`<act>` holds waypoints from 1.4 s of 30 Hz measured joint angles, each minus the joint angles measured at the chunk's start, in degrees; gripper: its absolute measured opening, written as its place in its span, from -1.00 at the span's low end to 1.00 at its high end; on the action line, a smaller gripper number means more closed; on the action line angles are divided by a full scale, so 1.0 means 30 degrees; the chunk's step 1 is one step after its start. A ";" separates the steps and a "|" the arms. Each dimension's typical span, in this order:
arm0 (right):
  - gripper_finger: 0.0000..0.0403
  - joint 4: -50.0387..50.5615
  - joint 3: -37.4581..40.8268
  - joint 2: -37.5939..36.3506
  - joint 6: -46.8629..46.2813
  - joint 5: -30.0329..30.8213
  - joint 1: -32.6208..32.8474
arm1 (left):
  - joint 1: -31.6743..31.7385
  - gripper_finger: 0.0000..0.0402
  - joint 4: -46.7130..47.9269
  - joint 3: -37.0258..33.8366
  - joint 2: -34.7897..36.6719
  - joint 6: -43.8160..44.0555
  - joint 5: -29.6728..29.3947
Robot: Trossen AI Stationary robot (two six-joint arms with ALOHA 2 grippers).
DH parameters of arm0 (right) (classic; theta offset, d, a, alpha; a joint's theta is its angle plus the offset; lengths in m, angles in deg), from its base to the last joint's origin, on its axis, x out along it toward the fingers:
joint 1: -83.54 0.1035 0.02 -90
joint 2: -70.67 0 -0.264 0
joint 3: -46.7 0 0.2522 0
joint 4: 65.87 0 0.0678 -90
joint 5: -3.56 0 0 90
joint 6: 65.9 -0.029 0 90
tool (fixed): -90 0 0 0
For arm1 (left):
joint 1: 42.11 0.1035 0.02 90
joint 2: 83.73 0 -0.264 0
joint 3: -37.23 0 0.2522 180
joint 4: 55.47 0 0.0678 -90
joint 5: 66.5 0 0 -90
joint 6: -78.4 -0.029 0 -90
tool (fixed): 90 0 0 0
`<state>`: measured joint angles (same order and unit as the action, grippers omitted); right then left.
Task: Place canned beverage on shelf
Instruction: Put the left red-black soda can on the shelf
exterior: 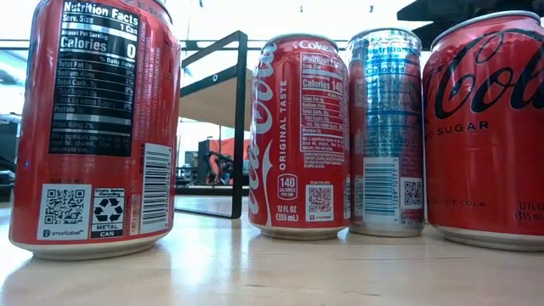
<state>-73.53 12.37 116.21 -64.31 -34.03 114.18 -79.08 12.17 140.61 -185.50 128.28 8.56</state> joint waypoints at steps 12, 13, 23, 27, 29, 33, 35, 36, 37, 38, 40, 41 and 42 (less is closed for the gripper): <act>0.85 -0.0127 0.0000 0.0095 0.0215 0.0535 0.0178 | 0.0517 0.53 0.0168 -0.0007 0.0000 0.0957 0.0317; 0.85 -0.0118 0.0000 0.0095 0.0135 0.0538 0.0178 | 0.0542 0.58 0.0162 -0.0007 0.0000 0.0921 0.0318; 0.85 0.0242 0.0000 0.0124 -0.0322 0.0531 0.0178 | 0.0772 0.98 -0.0121 -0.0022 -0.1417 0.0479 0.0505; 0.85 0.0213 0.0000 0.0124 -0.0329 0.0524 0.0178 | 0.0683 0.98 -0.0103 -0.0022 -0.1605 0.0491 0.0583; 0.85 0.0213 0.0000 0.0124 -0.0336 0.0523 0.0178 | 0.0571 0.98 -0.0075 -0.0029 -0.1673 0.0504 0.0583; 0.85 0.0222 0.0000 0.0124 -0.0346 0.0523 0.0178 | 0.0461 0.98 -0.0029 -0.0029 -0.1712 0.0470 0.0452; 0.85 0.0307 0.0000 0.0124 -0.0453 0.0523 0.0178 | 0.0377 0.98 0.0026 -0.0029 -0.1712 0.0334 0.0107; 0.85 0.0307 0.0000 0.0124 -0.0467 0.0523 0.0178 | 0.0328 0.98 0.0034 -0.0029 -0.1712 0.0212 -0.0172; 0.85 0.0300 0.0000 0.0124 -0.0475 0.0523 0.0178 | 0.0321 0.98 0.0086 -0.0029 -0.1712 0.0143 -0.0389; 0.85 0.0325 0.0000 0.0124 -0.0482 0.0523 0.0178 | 0.0313 0.98 0.0146 -0.0029 -0.1712 0.0108 -0.0510; 0.85 0.0333 0.0000 0.0124 -0.0480 0.0523 0.0178 | 0.0321 0.98 0.0164 -0.0029 -0.1712 0.0090 -0.0576; 0.85 0.0329 0.0000 0.0124 -0.0489 0.0523 0.0178 | 0.0321 0.98 0.0172 -0.0029 -0.1712 0.0090 -0.0595; 0.85 0.0333 0.0000 0.0124 -0.0489 0.0523 0.0178 | 0.0322 0.98 0.0179 -0.0029 -0.1712 0.0090 -0.0621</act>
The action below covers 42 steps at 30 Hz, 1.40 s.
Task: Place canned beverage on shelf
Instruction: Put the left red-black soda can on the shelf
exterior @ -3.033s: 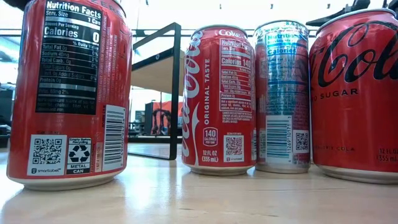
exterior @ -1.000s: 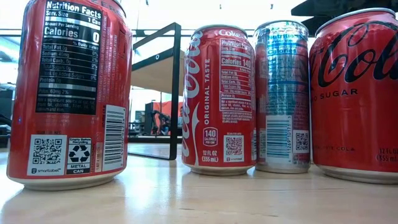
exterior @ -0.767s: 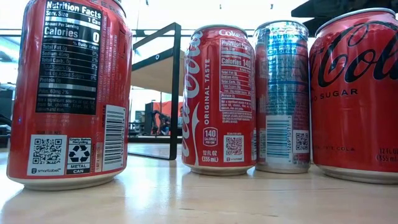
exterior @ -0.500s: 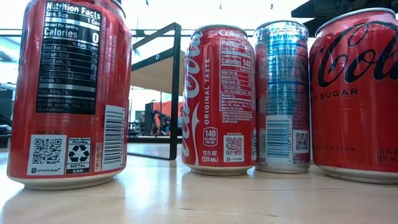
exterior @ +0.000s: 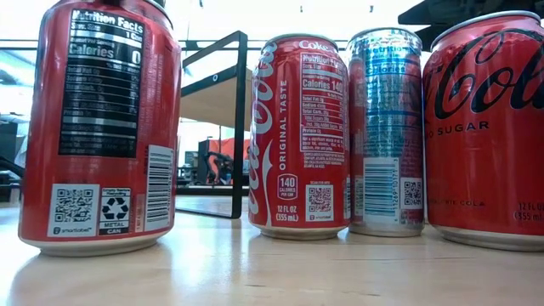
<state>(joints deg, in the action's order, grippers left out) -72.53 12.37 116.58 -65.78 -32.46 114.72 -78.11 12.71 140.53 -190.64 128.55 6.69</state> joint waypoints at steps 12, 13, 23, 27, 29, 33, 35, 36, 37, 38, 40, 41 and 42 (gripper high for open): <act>0.85 0.0399 0.0034 0.0122 -0.0605 -0.0001 -0.0037 | 0.0063 0.98 0.0802 0.0001 -0.1029 -0.0580 -0.0308; 0.85 0.0333 0.0036 0.0184 -0.0597 0.0000 -0.0056 | 0.0071 0.98 0.0782 0.0001 -0.1093 -0.0612 -0.0175; 0.85 0.0365 0.0036 0.0284 -0.0546 0.0022 -0.0095 | 0.0469 0.80 0.0571 0.0000 -0.1188 -0.0420 0.0519; 0.85 0.0361 0.0036 0.0284 -0.0546 0.0015 -0.0095 | 0.0465 0.67 0.0646 0.0000 -0.1188 0.0013 0.0656; 0.85 0.0361 0.0036 0.0284 -0.0546 0.0015 -0.0095 | 0.0465 0.61 0.0690 0.0007 -0.1173 0.0208 0.0913; 0.85 0.0357 0.0036 0.0284 -0.0612 0.0015 -0.0095 | 0.0549 0.54 0.0822 0.0036 -0.1020 0.0525 0.1437; 0.85 0.0354 0.0036 0.0284 -0.0612 0.0008 -0.0095 | 0.0603 0.53 0.1631 0.0477 -0.1020 0.0514 0.1647; 0.85 0.0354 0.0036 0.0284 -0.0612 0.0013 -0.0095 | 0.0603 0.54 0.2240 0.0865 -0.1020 0.0445 0.1622; 0.85 0.0354 0.0036 0.0284 -0.0612 0.0007 -0.0095 | 0.0603 0.54 0.2879 0.1380 -0.1019 0.0361 0.1596; 0.85 0.0354 0.0036 0.0284 -0.0619 0.0007 -0.0095 | 0.0603 0.54 0.3254 0.1861 -0.0991 0.0248 0.1540; 0.85 0.0351 0.0036 0.0284 -0.0622 0.0007 -0.0095 | 0.0623 0.54 0.4140 0.2912 -0.0984 -0.0098 0.1245; 0.85 0.0347 0.0036 0.0284 -0.0627 0.0007 -0.0095 | 0.0625 0.54 0.4754 0.3511 -0.0984 -0.0269 0.1007; 0.85 0.0348 0.0036 0.0284 -0.0627 0.0007 -0.0095 | 0.0625 0.54 0.5388 0.4186 -0.0984 -0.0518 0.0784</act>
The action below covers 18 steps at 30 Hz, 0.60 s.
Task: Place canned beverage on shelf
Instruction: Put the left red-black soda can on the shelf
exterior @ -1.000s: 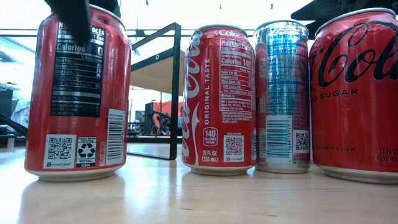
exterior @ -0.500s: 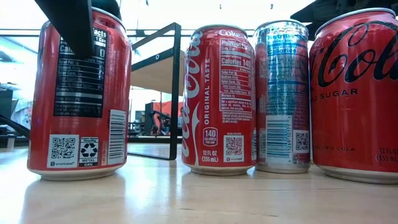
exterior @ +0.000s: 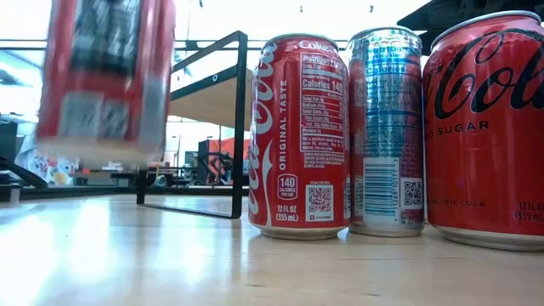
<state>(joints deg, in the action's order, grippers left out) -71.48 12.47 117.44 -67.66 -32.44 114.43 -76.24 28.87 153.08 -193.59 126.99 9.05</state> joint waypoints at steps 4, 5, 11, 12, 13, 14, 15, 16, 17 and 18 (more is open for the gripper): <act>0.85 -0.0002 -0.0007 0.0000 0.0000 0.0000 0.0000 | 0.0187 0.54 0.1700 0.2822 0.0000 -0.0649 -0.0494; 0.85 -0.0002 -0.0007 0.0000 0.0000 -0.0007 0.0000 | 0.0294 0.54 0.2249 0.3501 0.0000 -0.0806 -0.0483; 0.85 -0.0009 -0.0007 0.0000 0.0000 -0.0007 0.0000 | 0.1376 0.53 0.4237 0.7577 0.0062 -0.2134 -0.0638; 0.85 -0.0009 -0.0007 0.0000 0.0000 -0.0007 0.0000 | 0.1645 0.54 0.4653 0.8159 0.0073 -0.2406 -0.0698; 0.85 -0.0009 -0.0007 0.0000 0.0000 -0.0007 0.0000 | 0.1928 0.54 0.5001 0.8689 0.0066 -0.2715 -0.0841; 0.85 -0.0009 -0.0007 0.0000 0.0000 -0.0009 0.0000 | 0.2231 0.54 0.5336 0.9170 0.0066 -0.3054 -0.1030; 0.85 -0.0009 -0.0007 0.0000 -0.0008 -0.0015 0.0000 | 0.2599 0.54 0.5780 0.9552 0.0073 -0.3432 -0.1266; 0.85 -0.0009 -0.0007 0.0000 -0.0015 -0.0015 0.0000 | 0.2993 0.55 0.6217 0.9817 0.0087 -0.3947 -0.1452; 0.85 -0.0009 -0.0007 0.0000 -0.0015 -0.0015 0.0000 | 0.3429 0.55 0.6498 1.0029 0.0095 -0.4449 -0.1481; 0.85 -0.0009 -0.0007 0.0000 -0.0015 -0.0015 0.0000 | 0.3868 0.55 0.6533 1.0184 0.0088 -0.4937 -0.1468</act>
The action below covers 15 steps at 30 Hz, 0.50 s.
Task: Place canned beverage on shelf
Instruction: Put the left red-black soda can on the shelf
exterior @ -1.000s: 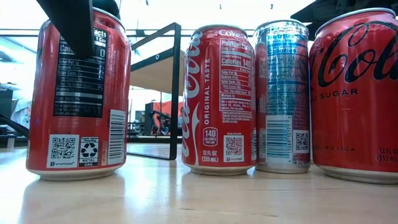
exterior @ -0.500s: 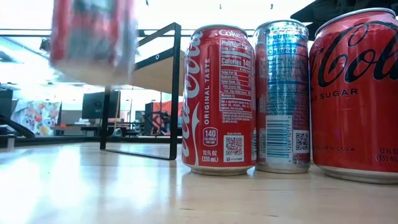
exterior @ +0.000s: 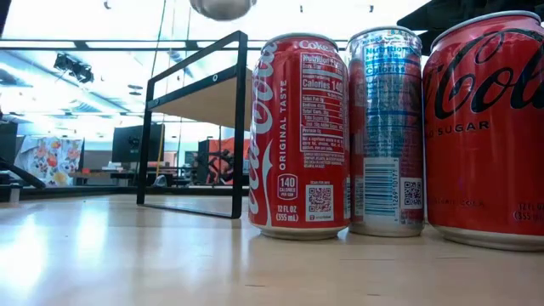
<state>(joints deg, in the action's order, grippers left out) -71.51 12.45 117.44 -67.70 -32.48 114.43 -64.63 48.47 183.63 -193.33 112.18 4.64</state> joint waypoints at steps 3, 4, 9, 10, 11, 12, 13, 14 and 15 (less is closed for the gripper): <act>0.85 0.0000 -0.0007 0.0000 0.0000 0.0000 0.0000 | 0.1329 0.55 -0.0096 0.0085 -0.0008 -0.1493 0.0050; 0.85 0.0000 -0.0007 0.0000 0.0002 0.0000 0.0000 | 0.1788 0.56 0.0006 0.0076 -0.0008 -0.2026 0.0253; 0.85 0.0007 -0.0013 0.0000 0.0000 -0.0009 0.0000 | 0.4113 0.56 -0.0015 -0.0600 -0.0022 -0.4617 0.1907; 0.85 0.0007 -0.0015 0.0000 0.0000 -0.0010 0.0000 | 0.4528 0.56 0.0002 -0.0752 -0.0030 -0.5225 0.2058; 0.85 0.0007 -0.0015 0.0000 0.0000 -0.0019 0.0000 | 0.4874 0.56 -0.0010 -0.0892 -0.0030 -0.5856 0.2197; 0.85 0.0007 -0.0015 0.0000 -0.0012 -0.0094 0.0000 | 0.5207 0.56 -0.0046 -0.1017 -0.0030 -0.6449 0.2304; 0.85 0.0011 -0.0015 0.0000 -0.0052 -0.0216 0.0000 | 0.5511 0.56 -0.0076 -0.1169 -0.0030 -0.6989 0.2462; 0.85 0.0015 -0.0015 0.0000 -0.0086 -0.0380 0.0000 | 0.5785 0.56 -0.0080 -0.1324 -0.0030 -0.7489 0.2659; 0.85 0.0009 -0.0015 0.0000 -0.0161 -0.0501 0.0002 | 0.6013 0.56 -0.0053 -0.1482 -0.0030 -0.8035 0.2844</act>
<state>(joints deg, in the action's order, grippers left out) -71.48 12.41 117.44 -68.19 -33.99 114.44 -46.60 48.31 179.19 -193.41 88.08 13.17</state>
